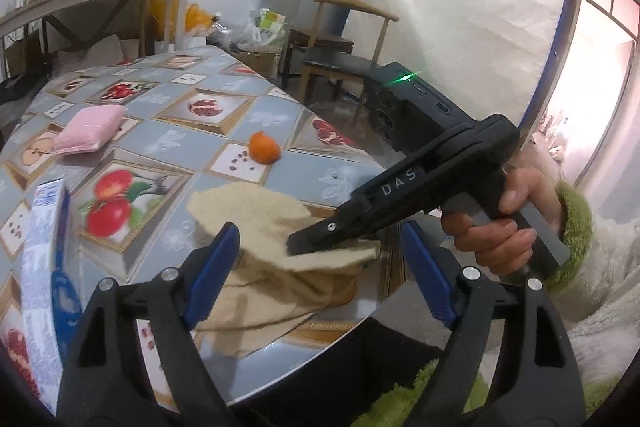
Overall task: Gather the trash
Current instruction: 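Grasp the tan paper with the left gripper while the right approaches it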
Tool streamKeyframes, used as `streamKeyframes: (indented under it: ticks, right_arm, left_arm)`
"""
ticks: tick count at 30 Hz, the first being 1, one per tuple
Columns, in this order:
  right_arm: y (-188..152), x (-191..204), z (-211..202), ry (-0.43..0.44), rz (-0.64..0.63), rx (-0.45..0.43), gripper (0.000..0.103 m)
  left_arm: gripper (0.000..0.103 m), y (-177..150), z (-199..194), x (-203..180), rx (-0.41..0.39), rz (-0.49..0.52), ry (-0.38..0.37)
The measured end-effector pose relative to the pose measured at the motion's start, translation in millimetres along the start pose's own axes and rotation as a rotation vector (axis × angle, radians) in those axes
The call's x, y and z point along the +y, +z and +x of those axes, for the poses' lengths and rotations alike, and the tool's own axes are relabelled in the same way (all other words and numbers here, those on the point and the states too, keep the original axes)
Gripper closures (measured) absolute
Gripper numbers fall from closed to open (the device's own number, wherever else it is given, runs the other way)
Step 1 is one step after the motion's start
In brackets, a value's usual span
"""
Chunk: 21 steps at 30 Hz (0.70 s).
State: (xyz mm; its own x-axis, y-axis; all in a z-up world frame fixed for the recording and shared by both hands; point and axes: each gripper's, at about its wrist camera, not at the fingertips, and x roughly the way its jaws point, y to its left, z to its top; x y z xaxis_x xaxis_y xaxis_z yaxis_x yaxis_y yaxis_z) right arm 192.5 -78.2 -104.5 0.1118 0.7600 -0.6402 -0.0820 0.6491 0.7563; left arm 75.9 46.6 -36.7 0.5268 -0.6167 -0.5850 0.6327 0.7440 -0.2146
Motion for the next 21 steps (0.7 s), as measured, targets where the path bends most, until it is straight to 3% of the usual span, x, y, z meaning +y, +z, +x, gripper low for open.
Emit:
streamKeyframes:
  ticks: [3,7,13,21]
  right_arm:
    - [0,0,0,0.001,-0.003,0.000,0.096]
    - [0,-3,-1,0.009,-0.002,0.002,0.096]
    - [0,-11,-3,0.061,0.025,0.003,0.093]
    - [-2,-14,-13,0.088,0.038,-0.025,0.085]
  left_arm:
    - [0.024,-2,22,-5,0.058,0.055,0.065]
    - [0.024,-9,41,-2,0.130,0.046,0.072]
    - [0.024,-18,49,8,0.174,0.009,0.077]
    - [0.031,-20,53,1,0.188,0.074,0.145]
